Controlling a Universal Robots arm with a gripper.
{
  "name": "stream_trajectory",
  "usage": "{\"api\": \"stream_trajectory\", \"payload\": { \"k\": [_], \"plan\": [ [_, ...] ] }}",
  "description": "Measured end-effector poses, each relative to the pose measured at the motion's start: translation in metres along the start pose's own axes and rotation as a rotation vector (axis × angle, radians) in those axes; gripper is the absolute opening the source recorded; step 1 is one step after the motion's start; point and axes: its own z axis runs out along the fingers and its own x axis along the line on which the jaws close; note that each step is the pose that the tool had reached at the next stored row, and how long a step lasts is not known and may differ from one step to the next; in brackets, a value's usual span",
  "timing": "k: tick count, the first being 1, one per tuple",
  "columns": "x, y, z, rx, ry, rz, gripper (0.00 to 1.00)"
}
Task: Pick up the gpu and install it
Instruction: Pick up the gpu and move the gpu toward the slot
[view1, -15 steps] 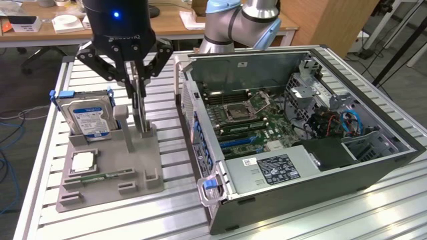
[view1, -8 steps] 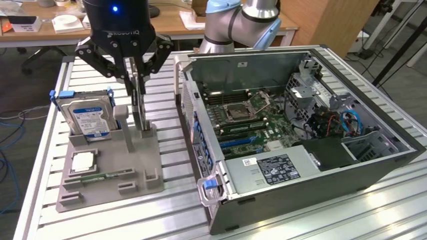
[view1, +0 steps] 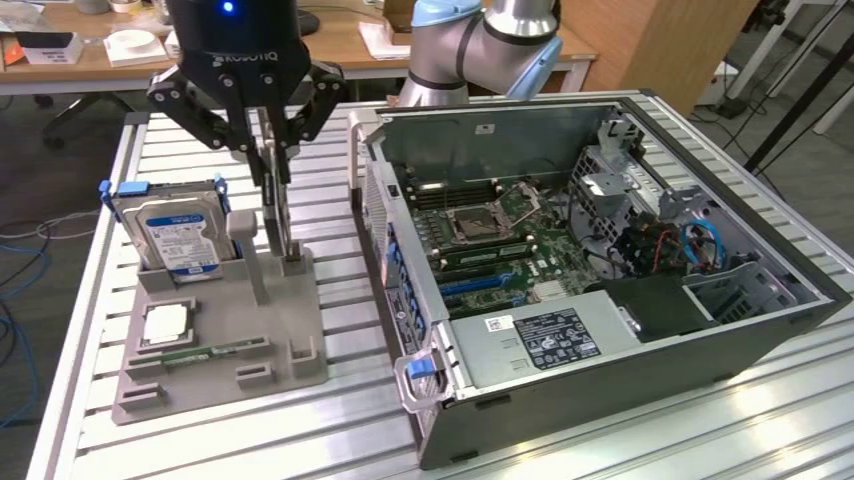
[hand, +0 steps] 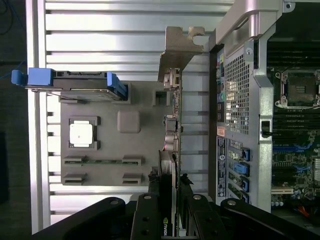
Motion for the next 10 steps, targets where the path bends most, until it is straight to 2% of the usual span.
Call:
{"api": "stream_trajectory", "payload": {
  "k": [10],
  "plan": [
    [-0.0002, 0.0003, -0.008, 0.0, 0.0, 0.0, 0.26]
  ]
}}
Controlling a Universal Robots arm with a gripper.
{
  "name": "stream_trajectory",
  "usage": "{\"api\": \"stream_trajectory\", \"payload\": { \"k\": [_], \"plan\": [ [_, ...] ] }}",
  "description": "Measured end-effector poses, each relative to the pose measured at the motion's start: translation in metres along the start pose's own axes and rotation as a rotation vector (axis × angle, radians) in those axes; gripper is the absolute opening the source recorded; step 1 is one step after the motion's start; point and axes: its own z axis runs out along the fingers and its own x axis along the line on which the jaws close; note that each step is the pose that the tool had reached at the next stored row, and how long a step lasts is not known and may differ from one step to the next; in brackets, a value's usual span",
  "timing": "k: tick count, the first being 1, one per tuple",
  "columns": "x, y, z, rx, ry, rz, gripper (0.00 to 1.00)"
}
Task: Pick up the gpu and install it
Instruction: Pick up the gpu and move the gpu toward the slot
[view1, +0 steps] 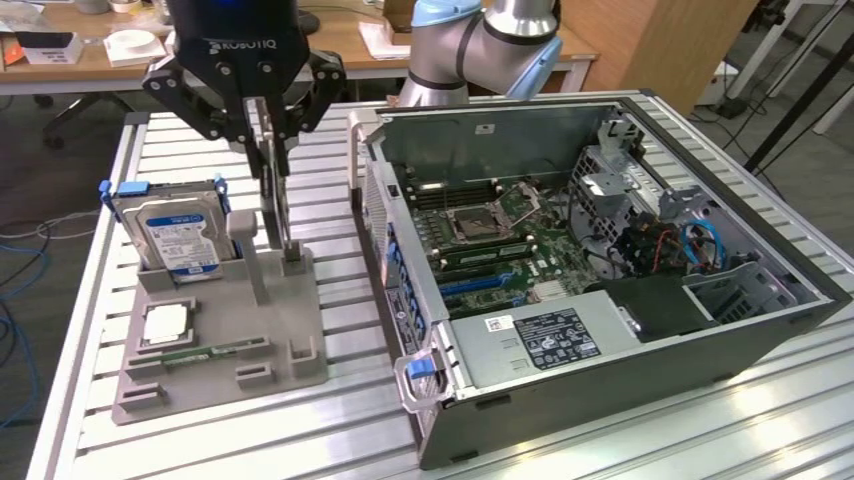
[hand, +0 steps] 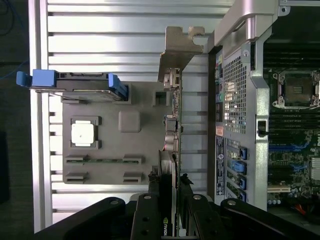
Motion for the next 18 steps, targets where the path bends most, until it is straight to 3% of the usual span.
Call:
{"api": "stream_trajectory", "payload": {
  "k": [18],
  "plan": [
    [-0.0049, 0.0002, -0.0012, 0.0, 0.0, 0.0, 0.26]
  ]
}}
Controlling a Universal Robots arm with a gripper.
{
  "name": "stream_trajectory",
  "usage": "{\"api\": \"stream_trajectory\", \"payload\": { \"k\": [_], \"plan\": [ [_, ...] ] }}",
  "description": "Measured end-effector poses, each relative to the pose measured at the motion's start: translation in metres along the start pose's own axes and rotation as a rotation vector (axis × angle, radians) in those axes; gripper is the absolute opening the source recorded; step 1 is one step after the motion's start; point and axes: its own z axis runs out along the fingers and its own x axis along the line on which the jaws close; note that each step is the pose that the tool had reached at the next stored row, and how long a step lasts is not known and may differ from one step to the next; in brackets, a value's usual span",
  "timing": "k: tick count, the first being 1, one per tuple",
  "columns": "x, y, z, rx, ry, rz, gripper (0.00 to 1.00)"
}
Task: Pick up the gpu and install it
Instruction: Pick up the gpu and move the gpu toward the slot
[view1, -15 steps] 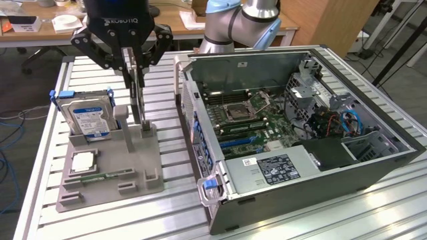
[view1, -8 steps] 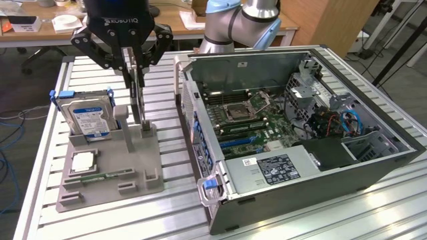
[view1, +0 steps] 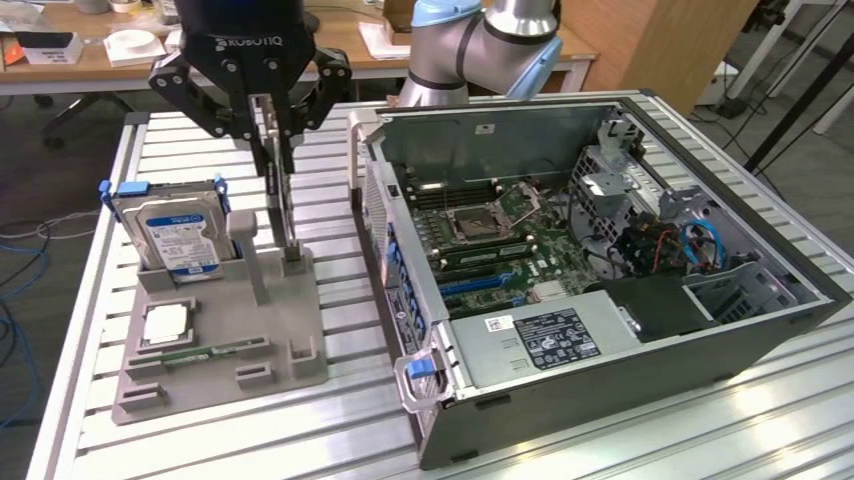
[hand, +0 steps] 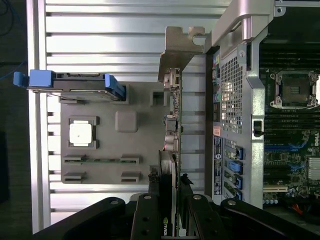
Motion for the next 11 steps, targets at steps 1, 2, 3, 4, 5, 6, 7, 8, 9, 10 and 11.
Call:
{"api": "stream_trajectory", "payload": {
  "k": [1, 2, 3, 4, 5, 6, 7, 8, 9, 10, 11],
  "plan": [
    [-0.0005, 0.0, 0.0, 0.0001, 0.0001, 0.0, 0.26],
    [-0.0005, 0.0, 0.0, 0.0, 0.0, 0.0, 0.26],
    [-0.0005, 0.0, 0.0, 0.0001, 0.0, 0.0, 0.26],
    [-0.0005, 0.0, 0.0, 0.0, 0.0, 0.0, 0.26],
    [-0.0005, 0.0, 0.0, 0.0, 0.0, 0.0, 0.26],
    [-0.0005, 0.0, 0.0, 0.0001, 0.0, 0.0, 0.26],
    [-0.0006, 0.0, 0.0, 0.0001, 0.0, 0.0, 0.26],
    [-0.0006, 0.0, 0.0, 0.0001, 0.0001, 0.0, 0.26],
    [-0.0006, 0.0, 0.0, 0.0001, 0.0001, 0.0, 0.26],
    [-0.0006, 0.0, 0.0, 0.0001, 0.0, 0.0, 0.26],
    [-0.0006, 0.0, 0.0, 0.0, -0.0001, 0.0, 0.26]
  ]
}}
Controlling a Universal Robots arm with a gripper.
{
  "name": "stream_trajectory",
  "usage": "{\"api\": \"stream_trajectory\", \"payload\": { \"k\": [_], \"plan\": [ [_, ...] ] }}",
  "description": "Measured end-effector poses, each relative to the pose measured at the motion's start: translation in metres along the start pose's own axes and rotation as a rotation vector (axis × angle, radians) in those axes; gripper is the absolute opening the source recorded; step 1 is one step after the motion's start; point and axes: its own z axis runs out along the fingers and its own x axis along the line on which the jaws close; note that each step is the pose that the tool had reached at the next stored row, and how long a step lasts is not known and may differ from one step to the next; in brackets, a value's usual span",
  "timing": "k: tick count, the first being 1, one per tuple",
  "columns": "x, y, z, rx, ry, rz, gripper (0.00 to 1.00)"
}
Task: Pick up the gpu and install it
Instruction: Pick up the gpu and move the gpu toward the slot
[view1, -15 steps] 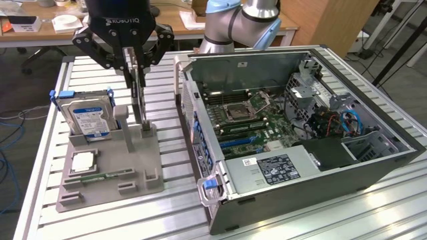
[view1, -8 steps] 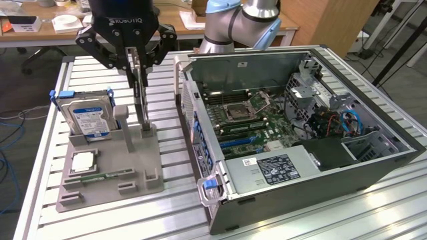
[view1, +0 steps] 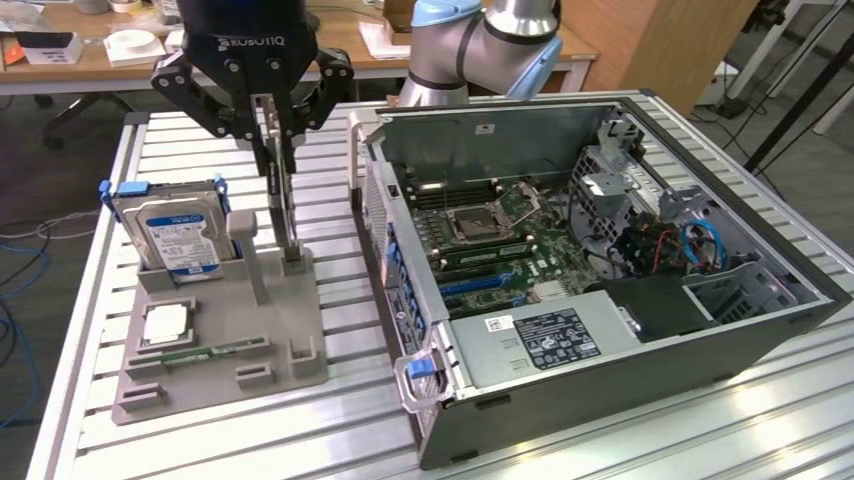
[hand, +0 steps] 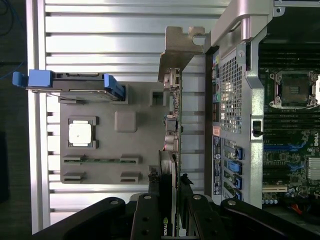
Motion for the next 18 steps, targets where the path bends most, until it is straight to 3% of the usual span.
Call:
{"api": "stream_trajectory", "payload": {
  "k": [18],
  "plan": [
    [-0.0087, 0.0002, 0.0002, 0.0, 0.0001, 0.0, 0.26]
  ]
}}
